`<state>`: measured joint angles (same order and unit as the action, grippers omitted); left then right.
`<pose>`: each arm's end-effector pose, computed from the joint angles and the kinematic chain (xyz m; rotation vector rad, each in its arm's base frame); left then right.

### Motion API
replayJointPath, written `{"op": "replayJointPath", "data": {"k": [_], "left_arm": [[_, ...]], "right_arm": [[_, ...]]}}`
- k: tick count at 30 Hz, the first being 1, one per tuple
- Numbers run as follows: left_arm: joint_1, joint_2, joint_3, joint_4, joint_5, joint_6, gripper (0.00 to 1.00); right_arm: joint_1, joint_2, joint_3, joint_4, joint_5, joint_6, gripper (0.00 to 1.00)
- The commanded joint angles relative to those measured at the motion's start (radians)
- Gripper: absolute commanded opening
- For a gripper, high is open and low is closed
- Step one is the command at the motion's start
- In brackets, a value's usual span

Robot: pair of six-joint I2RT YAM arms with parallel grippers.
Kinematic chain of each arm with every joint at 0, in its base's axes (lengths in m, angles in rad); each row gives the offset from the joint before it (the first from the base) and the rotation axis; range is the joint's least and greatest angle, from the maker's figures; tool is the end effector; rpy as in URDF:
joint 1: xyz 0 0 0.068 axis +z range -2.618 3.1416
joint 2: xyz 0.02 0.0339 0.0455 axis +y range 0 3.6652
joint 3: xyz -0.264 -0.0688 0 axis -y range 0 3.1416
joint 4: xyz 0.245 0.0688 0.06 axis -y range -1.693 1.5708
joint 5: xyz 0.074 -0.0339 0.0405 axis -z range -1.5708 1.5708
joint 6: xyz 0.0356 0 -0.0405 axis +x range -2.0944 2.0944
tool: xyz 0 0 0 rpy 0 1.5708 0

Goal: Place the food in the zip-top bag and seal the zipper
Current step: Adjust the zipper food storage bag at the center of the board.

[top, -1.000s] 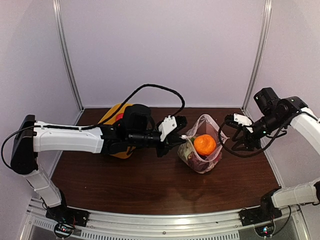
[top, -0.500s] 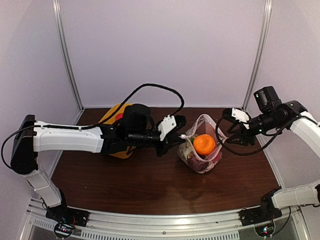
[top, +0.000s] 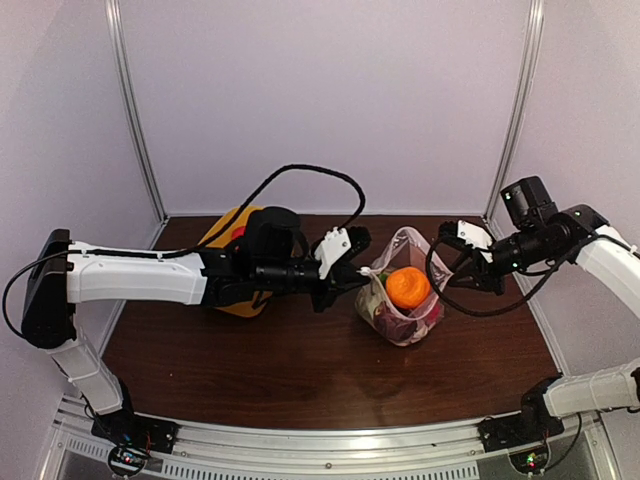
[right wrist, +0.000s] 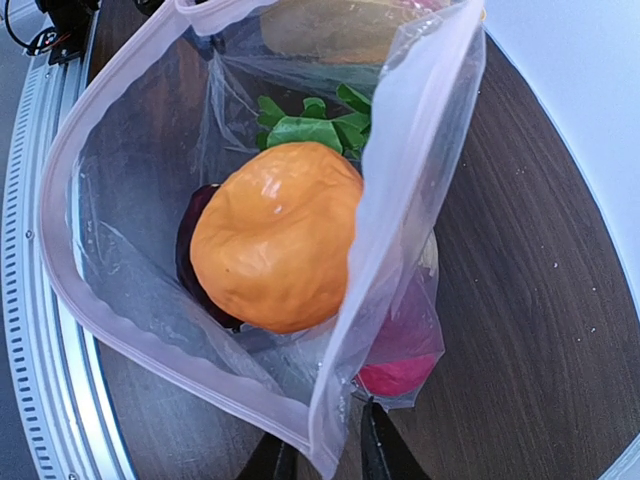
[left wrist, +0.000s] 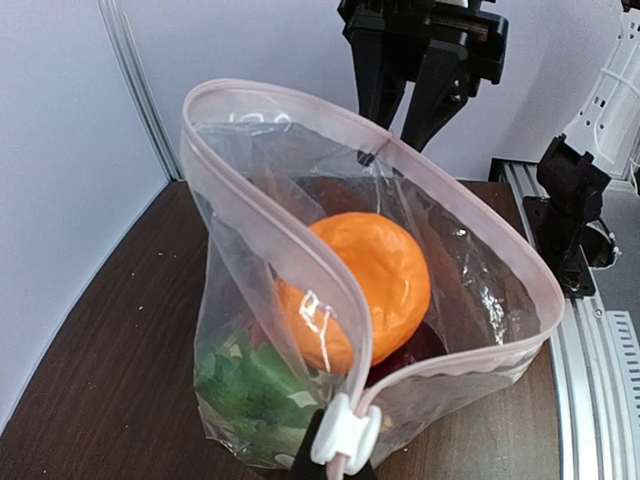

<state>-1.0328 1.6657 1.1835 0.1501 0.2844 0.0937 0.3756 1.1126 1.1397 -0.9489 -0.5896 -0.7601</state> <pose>0.1924 -0.3419 0.2806 1.2305 1.5693 -0.8932 0.1873 0.0951 0.3344 -1.4643 1.8496 0.5486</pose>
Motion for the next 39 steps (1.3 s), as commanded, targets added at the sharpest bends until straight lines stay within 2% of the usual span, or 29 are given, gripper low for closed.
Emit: {"op": "replayJointPath", "data": {"k": [1,4,5,6,11,25,31,35,39], "left_arm": [[0.011,-0.022,0.004,0.036,0.009,-0.019,0.00],[0.015,-0.027,0.009,0.026,0.007,-0.016,0.00],[0.017,-0.031,0.011,0.022,0.004,-0.015,0.00],[0.019,-0.035,0.011,0.019,0.001,-0.013,0.00],[0.031,-0.050,0.007,0.010,-0.006,-0.006,0.00],[0.056,-0.129,-0.041,-0.024,-0.052,0.012,0.00],[0.063,-0.169,0.022,-0.173,-0.065,0.083,0.00],[0.076,-0.170,0.053,-0.273,-0.063,0.112,0.00],[0.080,-0.172,0.032,-0.281,-0.046,0.098,0.00]], "right_arm": [[0.006,-0.012,-0.014,0.026,-0.022,0.026,0.18],[0.008,-0.020,-0.011,0.031,-0.016,0.033,0.08],[0.008,-0.023,-0.006,0.030,-0.012,0.036,0.01],[0.008,-0.026,0.001,0.028,-0.005,0.037,0.00],[0.007,-0.030,0.038,0.016,0.032,0.047,0.00],[0.009,-0.022,0.110,-0.020,0.000,0.094,0.00],[0.011,-0.003,0.294,-0.096,-0.005,0.101,0.00],[0.011,0.004,0.273,-0.093,0.041,0.078,0.00],[0.011,0.006,0.223,-0.087,0.056,0.070,0.00]]}}
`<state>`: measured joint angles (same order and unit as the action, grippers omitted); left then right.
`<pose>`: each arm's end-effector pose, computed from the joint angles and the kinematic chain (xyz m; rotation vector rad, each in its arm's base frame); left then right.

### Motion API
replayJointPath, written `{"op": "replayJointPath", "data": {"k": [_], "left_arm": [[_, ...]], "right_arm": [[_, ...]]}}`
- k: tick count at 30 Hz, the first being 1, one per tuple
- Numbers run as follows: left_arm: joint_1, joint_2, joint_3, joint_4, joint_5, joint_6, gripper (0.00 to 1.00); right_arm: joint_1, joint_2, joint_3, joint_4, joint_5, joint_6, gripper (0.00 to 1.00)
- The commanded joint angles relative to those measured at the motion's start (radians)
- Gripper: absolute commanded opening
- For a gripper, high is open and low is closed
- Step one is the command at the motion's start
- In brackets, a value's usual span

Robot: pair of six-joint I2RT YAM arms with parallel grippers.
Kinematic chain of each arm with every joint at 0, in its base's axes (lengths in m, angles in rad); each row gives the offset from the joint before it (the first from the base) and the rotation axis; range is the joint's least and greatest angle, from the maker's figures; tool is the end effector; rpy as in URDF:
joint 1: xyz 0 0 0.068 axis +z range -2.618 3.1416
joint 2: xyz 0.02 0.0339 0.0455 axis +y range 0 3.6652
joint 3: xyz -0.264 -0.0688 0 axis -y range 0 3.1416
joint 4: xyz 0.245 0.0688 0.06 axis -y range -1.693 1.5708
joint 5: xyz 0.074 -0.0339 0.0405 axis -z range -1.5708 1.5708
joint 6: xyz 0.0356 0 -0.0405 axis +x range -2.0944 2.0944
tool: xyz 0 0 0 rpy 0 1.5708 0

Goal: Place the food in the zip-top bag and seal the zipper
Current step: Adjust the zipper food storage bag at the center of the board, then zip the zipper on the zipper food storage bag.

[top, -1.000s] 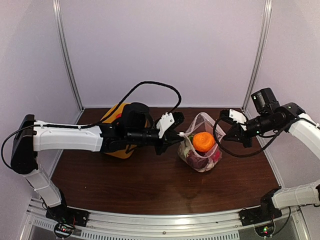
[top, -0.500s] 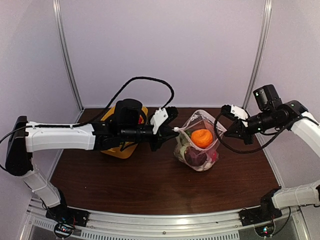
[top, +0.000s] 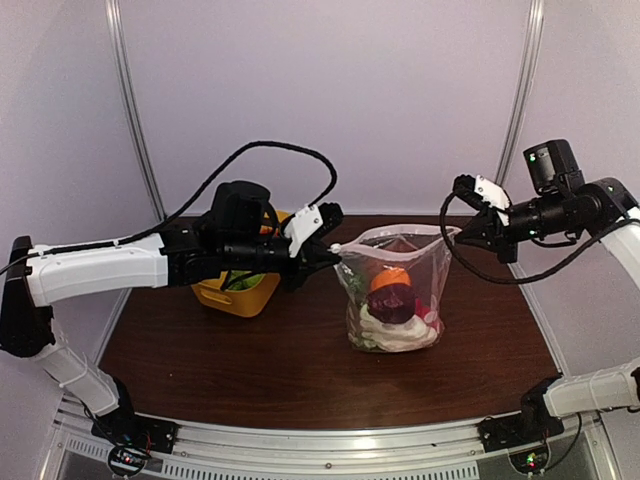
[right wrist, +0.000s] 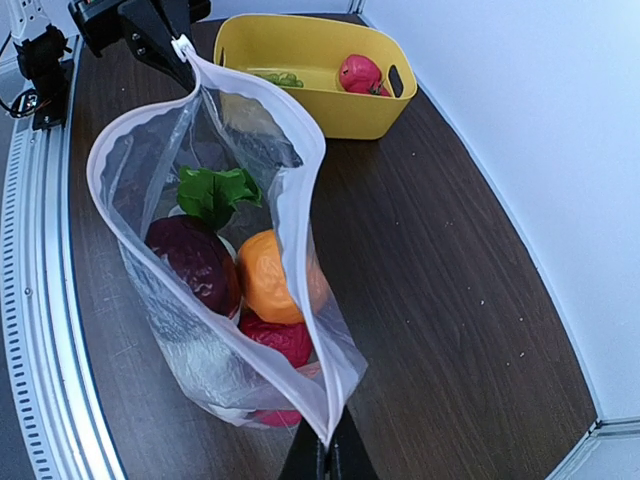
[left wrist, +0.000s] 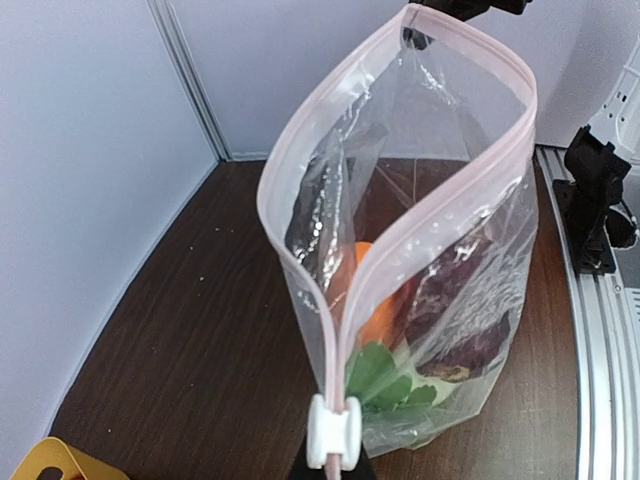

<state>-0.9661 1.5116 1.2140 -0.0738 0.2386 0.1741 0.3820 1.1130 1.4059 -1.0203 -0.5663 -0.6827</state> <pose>0.1963 -0.2988 0.3231 1.2177 1.5956 -0.7488 0.1769 0.0916 0.4093 -1.3573 1.7411 0.4827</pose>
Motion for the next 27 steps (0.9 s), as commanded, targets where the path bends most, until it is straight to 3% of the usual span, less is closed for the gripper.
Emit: {"op": "replayJointPath", "data": {"k": [1,4,8,13,19,27], "left_arm": [[0.014,-0.019,-0.006,-0.047,0.009,0.010,0.00],[0.014,-0.012,-0.016,-0.031,0.034,-0.005,0.00],[0.014,-0.002,-0.005,-0.021,0.047,-0.007,0.00],[0.013,0.001,-0.001,0.024,0.086,-0.010,0.00],[0.014,-0.006,-0.003,0.054,0.112,-0.031,0.00],[0.012,-0.018,0.009,0.056,0.159,-0.061,0.00]], "right_arm": [[0.005,0.005,-0.055,-0.014,0.032,-0.008,0.00],[0.013,0.017,-0.055,-0.057,0.009,-0.016,0.02],[0.026,0.056,0.051,-0.173,-0.065,-0.029,0.35],[0.034,0.105,0.183,-0.209,-0.149,0.035,0.60],[0.080,0.192,0.226,-0.116,-0.106,0.211,0.67],[0.181,0.266,0.308,-0.147,-0.082,0.214,0.64]]}}
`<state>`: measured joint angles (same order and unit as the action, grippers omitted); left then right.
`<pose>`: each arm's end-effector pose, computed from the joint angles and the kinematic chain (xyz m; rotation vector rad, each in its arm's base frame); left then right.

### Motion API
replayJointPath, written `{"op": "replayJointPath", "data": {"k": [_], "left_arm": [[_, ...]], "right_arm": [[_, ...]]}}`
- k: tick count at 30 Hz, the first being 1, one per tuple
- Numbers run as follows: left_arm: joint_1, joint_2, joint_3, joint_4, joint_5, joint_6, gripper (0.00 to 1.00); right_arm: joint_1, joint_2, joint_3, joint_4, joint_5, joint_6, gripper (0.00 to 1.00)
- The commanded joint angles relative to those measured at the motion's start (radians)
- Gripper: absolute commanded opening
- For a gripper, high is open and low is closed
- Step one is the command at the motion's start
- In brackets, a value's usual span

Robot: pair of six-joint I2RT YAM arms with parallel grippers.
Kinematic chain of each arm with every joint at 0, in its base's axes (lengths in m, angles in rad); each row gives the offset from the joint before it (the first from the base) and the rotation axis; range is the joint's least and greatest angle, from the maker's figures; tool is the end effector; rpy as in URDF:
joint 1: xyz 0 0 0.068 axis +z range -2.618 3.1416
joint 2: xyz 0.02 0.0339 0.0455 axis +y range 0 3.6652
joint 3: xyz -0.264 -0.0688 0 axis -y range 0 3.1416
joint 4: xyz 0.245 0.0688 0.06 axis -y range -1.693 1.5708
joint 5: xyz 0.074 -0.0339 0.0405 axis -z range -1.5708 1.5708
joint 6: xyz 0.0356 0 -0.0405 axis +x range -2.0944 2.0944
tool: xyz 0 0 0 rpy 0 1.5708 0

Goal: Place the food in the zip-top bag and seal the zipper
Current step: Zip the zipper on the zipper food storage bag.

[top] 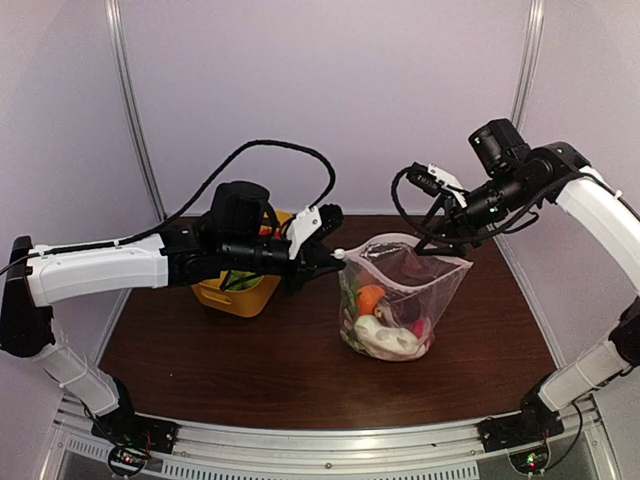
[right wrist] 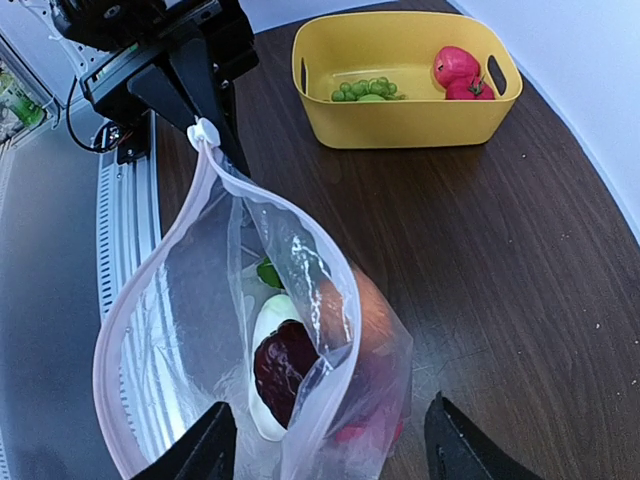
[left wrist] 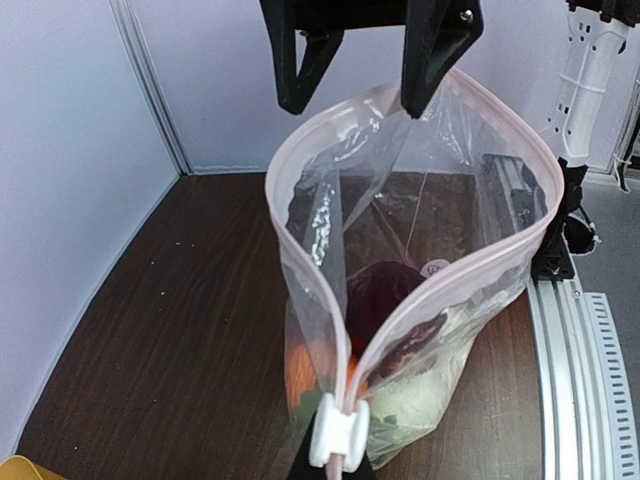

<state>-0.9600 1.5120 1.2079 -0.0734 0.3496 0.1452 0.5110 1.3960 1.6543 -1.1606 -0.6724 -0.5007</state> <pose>0.1942 -0.2987 0.3213 1.2623 1.5869 -0.8683 0.2149 0.1459 0.4141 -1.3927 1.9238 0.8281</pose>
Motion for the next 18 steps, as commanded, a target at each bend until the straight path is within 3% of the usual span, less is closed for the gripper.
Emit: {"op": "replayJointPath", "data": {"k": [1,14,18], "left_arm": [[0.006,-0.017,0.025,0.046,0.060,-0.040,0.00],[0.005,0.008,0.101,-0.081,0.125,-0.167,0.00],[0.005,0.004,0.093,-0.084,0.134,-0.193,0.00]], "right_arm": [[0.064,-0.015,0.079,-0.005,0.030,0.033,0.62],[0.280,0.194,0.296,-0.007,0.083,0.030,0.48],[0.327,0.206,0.277,0.053,0.090,0.022,0.47]]}}
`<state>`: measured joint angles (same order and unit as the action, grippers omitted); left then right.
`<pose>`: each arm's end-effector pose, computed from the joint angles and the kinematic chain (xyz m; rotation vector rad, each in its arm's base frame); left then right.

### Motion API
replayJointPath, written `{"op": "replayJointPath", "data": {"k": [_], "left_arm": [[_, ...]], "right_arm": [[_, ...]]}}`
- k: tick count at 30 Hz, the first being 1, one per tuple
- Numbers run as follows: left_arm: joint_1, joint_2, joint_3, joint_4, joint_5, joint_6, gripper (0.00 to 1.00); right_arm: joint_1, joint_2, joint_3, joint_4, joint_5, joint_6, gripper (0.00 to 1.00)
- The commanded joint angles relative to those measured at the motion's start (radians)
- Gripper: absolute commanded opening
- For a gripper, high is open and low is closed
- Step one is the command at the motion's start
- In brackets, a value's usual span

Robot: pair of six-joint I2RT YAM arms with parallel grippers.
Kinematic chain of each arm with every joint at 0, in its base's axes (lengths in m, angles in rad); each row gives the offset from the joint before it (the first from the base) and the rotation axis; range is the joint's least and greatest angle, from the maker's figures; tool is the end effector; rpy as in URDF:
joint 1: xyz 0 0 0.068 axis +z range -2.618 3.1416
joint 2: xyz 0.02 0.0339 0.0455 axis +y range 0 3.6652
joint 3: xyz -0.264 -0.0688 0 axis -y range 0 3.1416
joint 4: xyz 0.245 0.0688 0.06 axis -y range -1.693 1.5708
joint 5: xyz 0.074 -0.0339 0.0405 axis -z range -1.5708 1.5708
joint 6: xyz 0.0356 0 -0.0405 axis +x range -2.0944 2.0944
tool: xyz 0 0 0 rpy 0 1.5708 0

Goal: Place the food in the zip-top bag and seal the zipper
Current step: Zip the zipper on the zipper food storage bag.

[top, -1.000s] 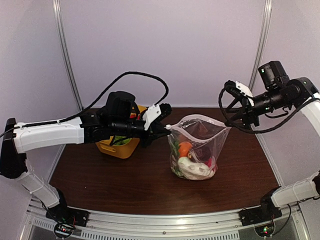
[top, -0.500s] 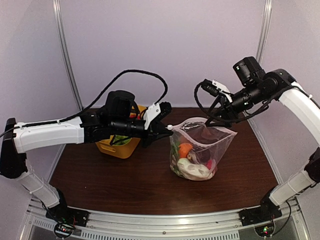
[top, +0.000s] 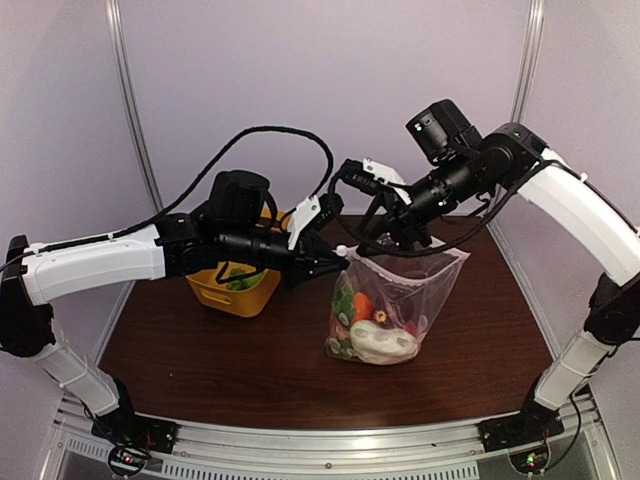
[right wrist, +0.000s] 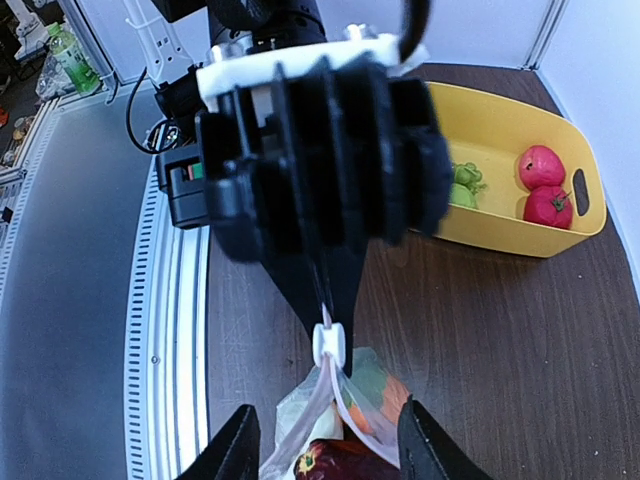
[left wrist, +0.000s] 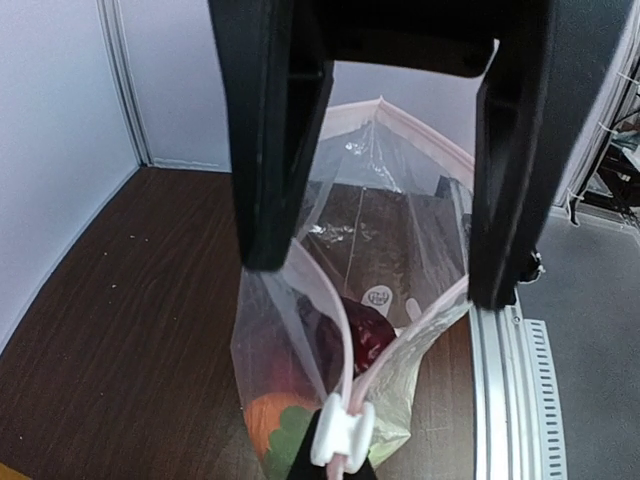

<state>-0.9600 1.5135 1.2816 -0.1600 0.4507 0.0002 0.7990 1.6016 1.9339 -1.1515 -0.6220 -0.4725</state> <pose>0.1910 -0.2998 0.3386 1.2283 1.6768 -1.0522 0.2016 0.2369 0.4388 -1.6370 1.7158 0.8970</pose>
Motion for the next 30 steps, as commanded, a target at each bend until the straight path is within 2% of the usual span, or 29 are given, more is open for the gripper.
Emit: {"op": "replayJointPath", "data": {"k": [1,8,12,20,26,30], "left_arm": [[0.004,0.002,0.019,0.002,0.034,-0.052,0.00],[0.004,-0.007,0.015,0.006,0.035,-0.064,0.00],[0.005,-0.014,0.004,0.028,0.043,-0.073,0.00],[0.005,-0.022,-0.008,0.047,0.050,-0.092,0.00],[0.005,-0.027,-0.014,0.059,0.049,-0.095,0.00],[0.005,-0.027,-0.015,0.060,0.044,-0.095,0.00]], "right_arm": [[0.043,-0.007,-0.023,0.074,0.046,-0.001,0.46],[0.068,-0.010,-0.075,0.132,0.046,-0.007,0.41],[0.082,-0.002,-0.084,0.147,0.062,0.001,0.33],[0.102,-0.003,-0.111,0.153,0.093,-0.002,0.28],[0.107,-0.014,-0.133,0.159,0.117,0.001,0.20],[0.106,-0.020,-0.143,0.167,0.135,0.007,0.09]]}}
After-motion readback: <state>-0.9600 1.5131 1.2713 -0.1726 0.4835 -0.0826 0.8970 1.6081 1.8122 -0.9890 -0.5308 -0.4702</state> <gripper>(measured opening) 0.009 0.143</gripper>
